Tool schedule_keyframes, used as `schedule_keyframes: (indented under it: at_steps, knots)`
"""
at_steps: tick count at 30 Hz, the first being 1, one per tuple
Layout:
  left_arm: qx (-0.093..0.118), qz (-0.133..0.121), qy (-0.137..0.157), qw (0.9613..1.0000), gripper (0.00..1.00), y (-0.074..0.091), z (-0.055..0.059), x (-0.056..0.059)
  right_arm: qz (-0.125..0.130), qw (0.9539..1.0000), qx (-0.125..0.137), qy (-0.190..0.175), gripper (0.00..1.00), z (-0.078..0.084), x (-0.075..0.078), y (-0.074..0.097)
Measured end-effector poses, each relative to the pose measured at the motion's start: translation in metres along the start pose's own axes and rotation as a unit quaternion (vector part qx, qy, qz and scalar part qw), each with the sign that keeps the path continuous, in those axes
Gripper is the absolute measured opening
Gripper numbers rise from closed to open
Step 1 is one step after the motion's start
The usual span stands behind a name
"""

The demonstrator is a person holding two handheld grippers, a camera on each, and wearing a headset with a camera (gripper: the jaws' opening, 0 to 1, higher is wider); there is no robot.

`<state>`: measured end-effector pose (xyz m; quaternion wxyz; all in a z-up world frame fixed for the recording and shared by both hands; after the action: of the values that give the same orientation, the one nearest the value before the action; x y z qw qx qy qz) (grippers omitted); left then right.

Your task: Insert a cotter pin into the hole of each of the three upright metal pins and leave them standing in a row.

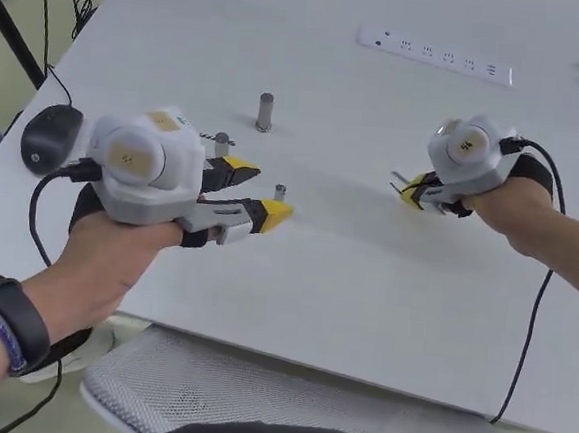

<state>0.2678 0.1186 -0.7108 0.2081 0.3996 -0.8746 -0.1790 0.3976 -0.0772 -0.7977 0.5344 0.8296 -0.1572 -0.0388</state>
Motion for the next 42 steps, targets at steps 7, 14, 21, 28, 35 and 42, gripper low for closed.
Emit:
schedule_keyframes:
  at_steps: [7, 14, 21, 28, 35, 42]
  knots:
    - [0.002, 0.006, 0.003, 1.0, 0.37, -0.004, -0.004, 0.003, 0.005, 0.9999, 0.012, 0.01, 0.0, -0.009, -0.008, 0.006]
    - [0.002, 0.008, 0.005, 1.0, 0.36, -0.008, -0.006, 0.005, 0.006, 0.9996, 0.021, 0.02, 0.0, -0.018, -0.015, 0.012]
    - [0.001, 0.012, 0.005, 0.9999, 0.36, -0.014, -0.009, 0.008, 0.009, 0.9989, 0.033, 0.033, 0.0, -0.028, -0.023, 0.021]
    - [0.001, 0.016, 0.015, 0.9998, 0.35, -0.021, -0.01, 0.01, 0.01, 0.998, 0.044, 0.045, 0.0, -0.038, -0.032, 0.027]
    - [0.003, 0.018, 0.025, 0.9995, 0.35, -0.027, -0.014, 0.01, 0.009, 0.997, 0.054, 0.055, 0.0, -0.046, -0.041, 0.03]
    - [-0.002, 0.019, 0.039, 0.9991, 0.33, -0.034, -0.013, 0.007, 0.008, 0.9958, 0.064, 0.066, 0.0, -0.055, -0.05, 0.034]
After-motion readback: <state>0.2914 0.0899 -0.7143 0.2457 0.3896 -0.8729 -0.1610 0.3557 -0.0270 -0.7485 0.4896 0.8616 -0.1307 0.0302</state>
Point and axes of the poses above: the centre of the closed fingertips' face, and the gripper's own axes: y roughly backward along the fingers, x roughly to its right, z roughly out of its underside, the point moved 4 cm from there along y, roughly backward along the fingers, and after that the axes turned 2 degrees about -x, right-handed, at the moved point
